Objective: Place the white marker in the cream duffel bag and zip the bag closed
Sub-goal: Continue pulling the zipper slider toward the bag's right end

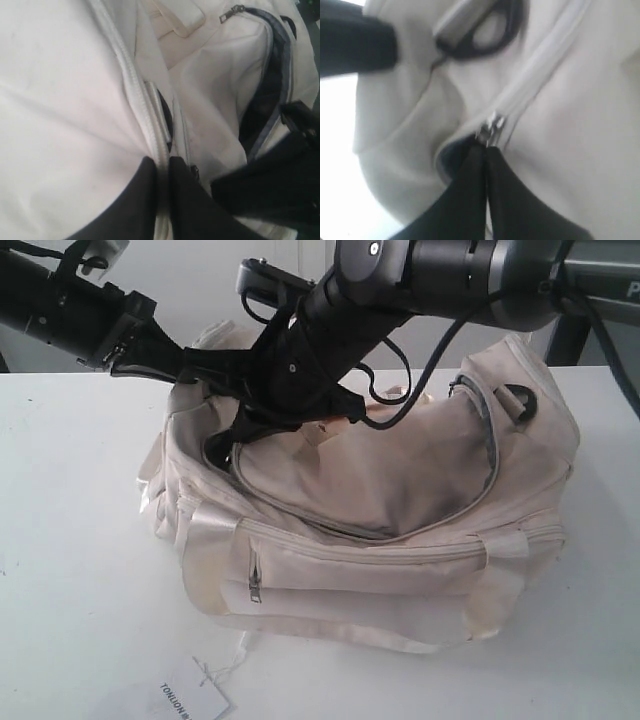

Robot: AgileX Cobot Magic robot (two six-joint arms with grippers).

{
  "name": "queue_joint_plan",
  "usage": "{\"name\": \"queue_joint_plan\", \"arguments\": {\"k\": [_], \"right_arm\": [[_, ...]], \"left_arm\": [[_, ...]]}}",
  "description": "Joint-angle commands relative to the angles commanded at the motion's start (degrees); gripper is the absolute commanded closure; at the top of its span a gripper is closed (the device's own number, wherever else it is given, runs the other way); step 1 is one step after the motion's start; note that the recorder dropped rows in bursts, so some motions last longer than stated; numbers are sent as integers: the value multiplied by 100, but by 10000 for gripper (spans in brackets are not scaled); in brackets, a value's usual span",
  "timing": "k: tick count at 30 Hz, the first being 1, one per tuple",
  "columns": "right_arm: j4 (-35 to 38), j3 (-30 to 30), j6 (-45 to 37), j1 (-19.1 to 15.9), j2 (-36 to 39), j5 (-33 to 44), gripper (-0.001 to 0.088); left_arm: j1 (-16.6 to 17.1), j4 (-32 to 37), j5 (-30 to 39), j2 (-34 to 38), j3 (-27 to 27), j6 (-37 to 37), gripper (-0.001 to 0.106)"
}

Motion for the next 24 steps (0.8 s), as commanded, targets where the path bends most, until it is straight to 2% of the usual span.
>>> {"name": "queue_joint_plan", "arguments": {"k": [8,18,24], "right_arm": [[0,0,23,0,0,-165,868],[-141,0,124,-30,-12,-759,868],[-73,0,159,-58,-59,-437,868]], "left_arm": [[0,745,7,0,0,-431,1053],[0,654,599,0,0,-431,1053],[0,562,625,0,0,-431,1053]]}}
